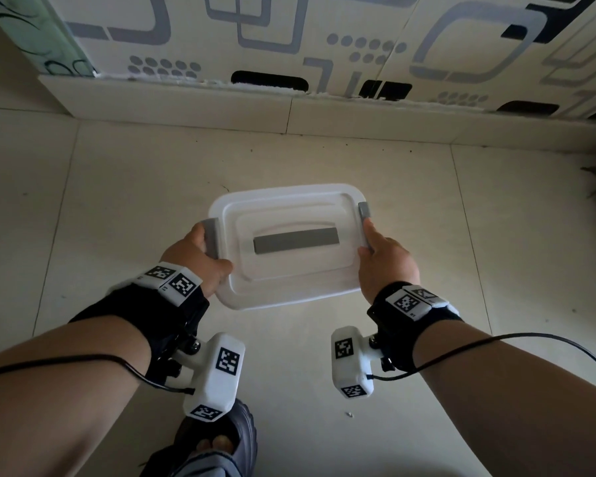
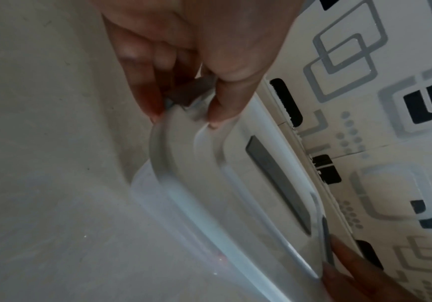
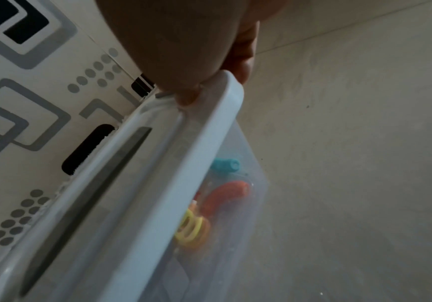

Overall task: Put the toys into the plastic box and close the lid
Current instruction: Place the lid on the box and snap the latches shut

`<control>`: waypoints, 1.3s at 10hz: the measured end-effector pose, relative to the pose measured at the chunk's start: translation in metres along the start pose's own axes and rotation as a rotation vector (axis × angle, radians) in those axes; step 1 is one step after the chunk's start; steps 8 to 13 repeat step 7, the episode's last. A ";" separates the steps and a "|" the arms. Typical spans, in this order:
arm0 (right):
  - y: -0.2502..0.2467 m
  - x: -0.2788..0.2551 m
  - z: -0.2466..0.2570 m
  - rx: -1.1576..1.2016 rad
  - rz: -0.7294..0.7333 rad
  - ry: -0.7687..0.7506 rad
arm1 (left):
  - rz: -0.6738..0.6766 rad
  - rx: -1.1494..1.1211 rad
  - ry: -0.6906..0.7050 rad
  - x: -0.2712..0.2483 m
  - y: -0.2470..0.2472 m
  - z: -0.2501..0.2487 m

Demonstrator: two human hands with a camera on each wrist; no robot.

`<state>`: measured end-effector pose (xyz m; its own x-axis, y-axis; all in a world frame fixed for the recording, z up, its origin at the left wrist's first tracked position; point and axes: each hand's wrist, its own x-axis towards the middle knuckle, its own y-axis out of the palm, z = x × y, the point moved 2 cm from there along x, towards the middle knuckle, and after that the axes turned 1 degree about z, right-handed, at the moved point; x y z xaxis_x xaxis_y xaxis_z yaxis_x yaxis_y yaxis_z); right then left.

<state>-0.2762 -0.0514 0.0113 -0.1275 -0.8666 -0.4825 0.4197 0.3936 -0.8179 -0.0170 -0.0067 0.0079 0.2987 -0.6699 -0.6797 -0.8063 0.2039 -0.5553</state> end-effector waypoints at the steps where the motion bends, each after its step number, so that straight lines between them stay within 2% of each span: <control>1: 0.002 -0.001 0.001 0.001 0.001 0.019 | -0.032 0.125 0.017 0.001 -0.003 -0.003; 3: 0.002 -0.002 0.000 0.014 0.013 0.022 | -0.027 0.177 0.011 0.004 -0.002 -0.006; 5: 0.000 -0.007 0.001 0.037 0.054 0.009 | -0.023 0.100 0.005 0.004 0.003 -0.005; 7: -0.020 -0.017 0.007 0.049 0.022 -0.034 | -0.106 0.037 0.034 -0.006 -0.001 -0.019; 13: -0.020 -0.017 0.007 0.049 0.022 -0.034 | -0.106 0.037 0.034 -0.006 -0.001 -0.019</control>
